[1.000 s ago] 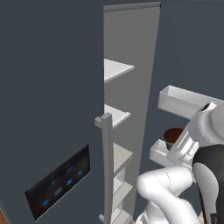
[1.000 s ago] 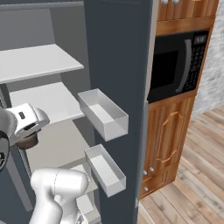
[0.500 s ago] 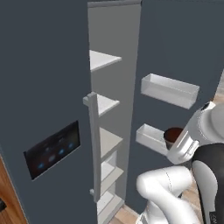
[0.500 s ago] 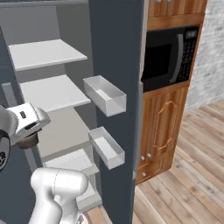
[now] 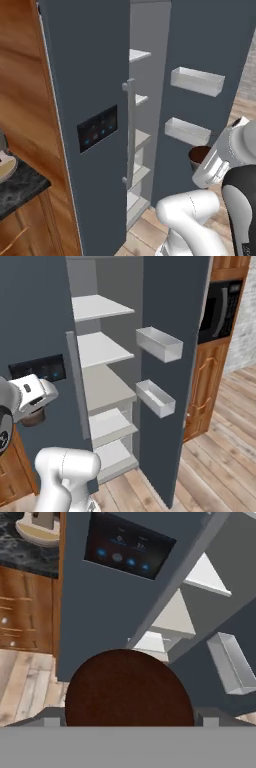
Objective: Take the donut and cupcake from the fridge and place them on the empty tray on the dining counter.
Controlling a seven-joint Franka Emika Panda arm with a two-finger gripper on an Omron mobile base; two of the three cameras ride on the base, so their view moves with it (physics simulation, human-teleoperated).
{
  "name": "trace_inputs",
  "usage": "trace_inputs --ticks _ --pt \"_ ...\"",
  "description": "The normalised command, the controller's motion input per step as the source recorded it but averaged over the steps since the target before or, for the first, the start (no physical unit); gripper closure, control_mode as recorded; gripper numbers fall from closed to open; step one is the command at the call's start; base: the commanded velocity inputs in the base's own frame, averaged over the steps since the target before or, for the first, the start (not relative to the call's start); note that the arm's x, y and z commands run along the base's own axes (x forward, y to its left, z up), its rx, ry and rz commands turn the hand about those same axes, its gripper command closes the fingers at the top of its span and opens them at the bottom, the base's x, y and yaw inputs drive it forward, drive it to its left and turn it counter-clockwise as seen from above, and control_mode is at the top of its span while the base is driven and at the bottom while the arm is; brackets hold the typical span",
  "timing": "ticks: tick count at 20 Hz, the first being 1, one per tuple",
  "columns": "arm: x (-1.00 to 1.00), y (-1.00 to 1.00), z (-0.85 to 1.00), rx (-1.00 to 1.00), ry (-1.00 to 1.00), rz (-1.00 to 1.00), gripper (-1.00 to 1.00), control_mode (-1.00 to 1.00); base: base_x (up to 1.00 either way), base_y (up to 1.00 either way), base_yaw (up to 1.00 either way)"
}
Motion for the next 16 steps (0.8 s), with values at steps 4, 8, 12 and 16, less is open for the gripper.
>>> trace_inputs --ticks 4,8,12,16 --pt "0.0 0.0 0.0 0.0 0.0 0.0 1.0 1.0 -0.83 0.9 -0.04" --pt "0.0 0.0 0.0 0.0 0.0 0.0 1.0 1.0 -0.99 0.64 -0.1" --pt "0.0 0.0 0.0 0.0 0.0 0.0 1.0 1.0 -0.99 0.16 -0.27" --pt "0.0 0.0 0.0 0.0 0.0 0.0 1.0 1.0 -0.82 0.0 -0.45"
